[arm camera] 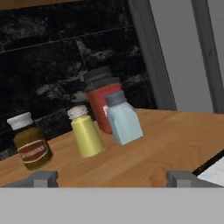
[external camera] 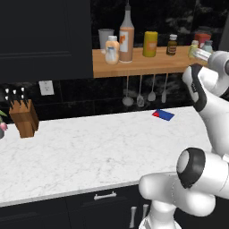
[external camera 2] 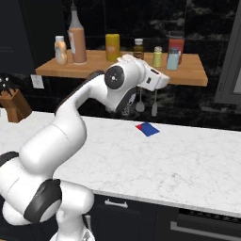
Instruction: Put the shaker and condiment bottle from the counter next to their counterparts in the cabinet.
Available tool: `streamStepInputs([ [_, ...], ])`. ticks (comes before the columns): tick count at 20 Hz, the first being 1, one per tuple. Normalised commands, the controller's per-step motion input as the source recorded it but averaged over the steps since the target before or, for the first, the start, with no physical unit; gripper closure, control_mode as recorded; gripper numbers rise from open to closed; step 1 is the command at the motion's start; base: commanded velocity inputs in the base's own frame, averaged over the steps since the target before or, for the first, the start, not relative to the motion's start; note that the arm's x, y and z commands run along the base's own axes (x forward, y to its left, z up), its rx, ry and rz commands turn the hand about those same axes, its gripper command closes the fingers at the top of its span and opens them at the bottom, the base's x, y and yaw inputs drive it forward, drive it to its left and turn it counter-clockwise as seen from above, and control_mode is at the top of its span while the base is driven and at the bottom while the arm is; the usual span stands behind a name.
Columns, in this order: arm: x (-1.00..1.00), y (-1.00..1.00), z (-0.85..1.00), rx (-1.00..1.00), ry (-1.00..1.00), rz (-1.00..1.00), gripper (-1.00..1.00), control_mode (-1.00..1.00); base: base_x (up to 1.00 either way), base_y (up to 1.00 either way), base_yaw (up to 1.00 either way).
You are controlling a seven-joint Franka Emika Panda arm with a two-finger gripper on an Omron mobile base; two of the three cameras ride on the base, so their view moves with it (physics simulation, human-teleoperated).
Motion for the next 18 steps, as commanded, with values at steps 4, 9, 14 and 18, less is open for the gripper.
streamStepInputs([
  [4, -1.00, 0.36, 0.00, 0.00, -0.24, 0.00, -1.00, -1.00, 0.00, 0.00, 0.00],
  [9, -1.00, 0.40, 0.12, 0.00, -0.07, 0.05, -1.00, -1.00, 0.00, 0.00, 0.00],
  [14, -1.00, 0.21, 0.45, 0.01, 0.01, 0.11, -1.00, -1.00, 0.00, 0.00, 0.00],
  [18, -1.00, 0.03, 0.77, 0.10, 0.22, 0.10, -1.00, -1.00, 0.00, 0.00, 0.00],
])
